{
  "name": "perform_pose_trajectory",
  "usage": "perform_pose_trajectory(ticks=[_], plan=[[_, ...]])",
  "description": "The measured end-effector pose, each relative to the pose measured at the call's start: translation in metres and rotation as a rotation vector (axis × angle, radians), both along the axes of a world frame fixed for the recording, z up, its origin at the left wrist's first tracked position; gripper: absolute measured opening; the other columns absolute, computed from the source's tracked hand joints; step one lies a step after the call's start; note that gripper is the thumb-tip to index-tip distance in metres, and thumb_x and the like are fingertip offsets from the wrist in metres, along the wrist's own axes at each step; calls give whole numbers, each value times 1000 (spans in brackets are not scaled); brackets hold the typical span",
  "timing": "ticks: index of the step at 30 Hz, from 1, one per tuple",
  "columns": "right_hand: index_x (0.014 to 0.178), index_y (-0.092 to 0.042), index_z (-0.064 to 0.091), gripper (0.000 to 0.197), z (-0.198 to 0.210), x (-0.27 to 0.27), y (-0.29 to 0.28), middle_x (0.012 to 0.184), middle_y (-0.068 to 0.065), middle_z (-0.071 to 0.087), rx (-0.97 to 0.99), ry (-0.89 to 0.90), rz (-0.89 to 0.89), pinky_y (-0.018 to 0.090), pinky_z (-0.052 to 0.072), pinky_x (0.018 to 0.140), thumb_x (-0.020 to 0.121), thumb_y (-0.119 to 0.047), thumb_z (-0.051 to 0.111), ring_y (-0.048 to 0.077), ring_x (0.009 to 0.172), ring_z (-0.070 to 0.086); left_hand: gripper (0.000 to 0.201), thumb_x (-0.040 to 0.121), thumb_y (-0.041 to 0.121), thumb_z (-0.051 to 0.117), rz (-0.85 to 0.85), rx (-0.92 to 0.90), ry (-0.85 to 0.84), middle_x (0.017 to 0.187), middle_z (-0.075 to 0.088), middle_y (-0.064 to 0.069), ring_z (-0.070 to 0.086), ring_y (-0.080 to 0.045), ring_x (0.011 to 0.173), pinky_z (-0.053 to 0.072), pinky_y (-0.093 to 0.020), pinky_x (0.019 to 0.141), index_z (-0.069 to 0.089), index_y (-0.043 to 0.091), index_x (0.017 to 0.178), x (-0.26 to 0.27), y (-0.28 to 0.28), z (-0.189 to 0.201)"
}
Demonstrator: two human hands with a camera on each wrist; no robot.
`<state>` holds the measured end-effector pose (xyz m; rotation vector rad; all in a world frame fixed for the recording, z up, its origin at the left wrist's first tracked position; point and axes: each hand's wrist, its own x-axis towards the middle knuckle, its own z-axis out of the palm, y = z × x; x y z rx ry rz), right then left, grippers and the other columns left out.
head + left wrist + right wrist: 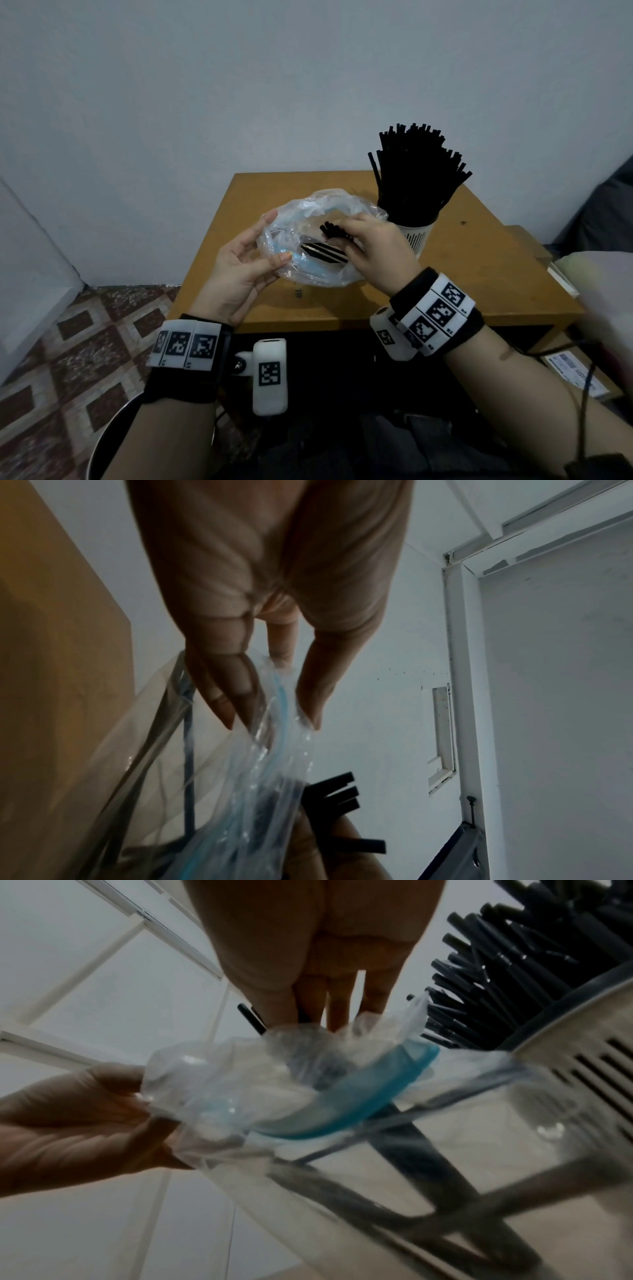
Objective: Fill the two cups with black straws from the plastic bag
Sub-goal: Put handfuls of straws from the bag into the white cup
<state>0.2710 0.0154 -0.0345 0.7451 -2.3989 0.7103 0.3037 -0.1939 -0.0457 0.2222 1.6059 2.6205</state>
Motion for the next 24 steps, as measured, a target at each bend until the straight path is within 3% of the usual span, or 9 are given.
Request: perform_pose_trajectory(ticks=[2,4,7,10,12,15,20,24], plan=[[100,-8,71,17,6,1,2,93,8,63,-60,66,-11,17,39,75,85,-14,68,14,80,54,108,24,24,99,25,13,-3,132,60,-10,69,-21,101,58,-24,68,61,19,125,0,1,1],[94,-4,70,14,12,1,3,87,9,62,-143,73,6,12,38,69,84,-14,68,13,73,53,106,26,21,97,44,28,-9,127,62,-11,70,-22,98,58,-24,67,61,18,126,1,2,3],[93,-3,70,19,19,0,5,84,9,67,-206,70,46,18,48,65,87,-21,64,19,70,63,89,47,6,84,88,16,-23,129,60,-14,71,-18,92,58,-22,66,57,17,130,2,5,7],[97,-6,72,22,29,1,9,88,5,72,-318,55,65,19,52,70,88,-25,64,14,78,67,75,62,-3,66,117,-5,-34,130,59,-14,72,-14,88,58,-21,66,54,16,133,0,9,10],[97,-9,72,20,37,1,11,86,1,73,-390,26,64,26,55,69,89,-26,64,8,77,67,74,63,-4,64,137,-1,-39,129,60,-13,72,-14,86,58,-20,65,54,16,133,-1,9,10],[96,-14,71,18,51,2,15,85,0,73,-479,-5,71,34,57,69,88,-28,64,11,77,69,73,64,-4,64,170,9,-51,129,60,-13,71,-15,87,57,-19,65,54,16,134,-5,8,8],[97,-21,67,10,87,10,28,88,0,73,-565,-23,63,25,55,64,88,-23,65,8,71,69,64,78,-11,61,228,23,-82,130,59,-13,69,-18,95,57,-19,65,52,15,136,-12,7,1],[93,-28,66,6,114,16,44,87,-5,73,-478,75,-5,23,54,66,87,-26,64,0,65,64,75,65,0,68,252,6,-90,135,55,-14,66,-20,103,56,-18,66,52,18,136,-16,5,-2]])
